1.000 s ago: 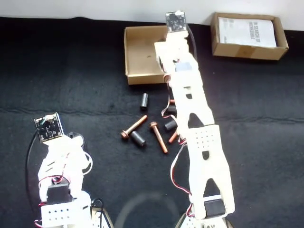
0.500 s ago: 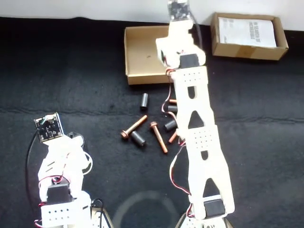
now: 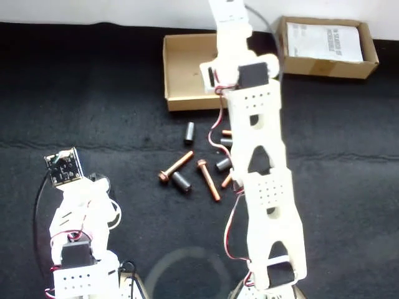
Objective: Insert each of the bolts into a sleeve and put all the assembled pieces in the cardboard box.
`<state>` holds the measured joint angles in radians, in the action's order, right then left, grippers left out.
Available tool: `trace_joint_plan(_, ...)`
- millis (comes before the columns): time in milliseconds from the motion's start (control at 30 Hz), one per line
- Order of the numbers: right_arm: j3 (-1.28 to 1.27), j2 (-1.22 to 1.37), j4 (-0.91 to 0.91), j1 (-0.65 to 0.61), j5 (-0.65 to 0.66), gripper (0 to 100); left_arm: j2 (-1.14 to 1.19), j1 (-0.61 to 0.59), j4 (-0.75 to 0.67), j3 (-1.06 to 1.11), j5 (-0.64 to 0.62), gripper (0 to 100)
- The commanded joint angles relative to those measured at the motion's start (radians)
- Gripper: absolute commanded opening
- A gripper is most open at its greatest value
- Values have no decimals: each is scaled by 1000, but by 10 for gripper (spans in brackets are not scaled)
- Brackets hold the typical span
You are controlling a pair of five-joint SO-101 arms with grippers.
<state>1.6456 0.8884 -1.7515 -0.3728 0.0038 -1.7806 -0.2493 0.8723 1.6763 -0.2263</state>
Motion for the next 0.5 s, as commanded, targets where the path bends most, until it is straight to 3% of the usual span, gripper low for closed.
trace_joint_plan(0,117,-139,-15,-24,6,221,-21,-12,3,19,6,10)
trace_joint_plan(133,-7,-209,-16,-51,11,221,-21,-12,3,19,6,10)
trace_joint_plan(300,-409,-397,-15,-99,26,221,-21,-15,3,19,6,10)
trace_joint_plan(467,-894,-588,-12,-145,295,221,-21,-16,3,19,6,10)
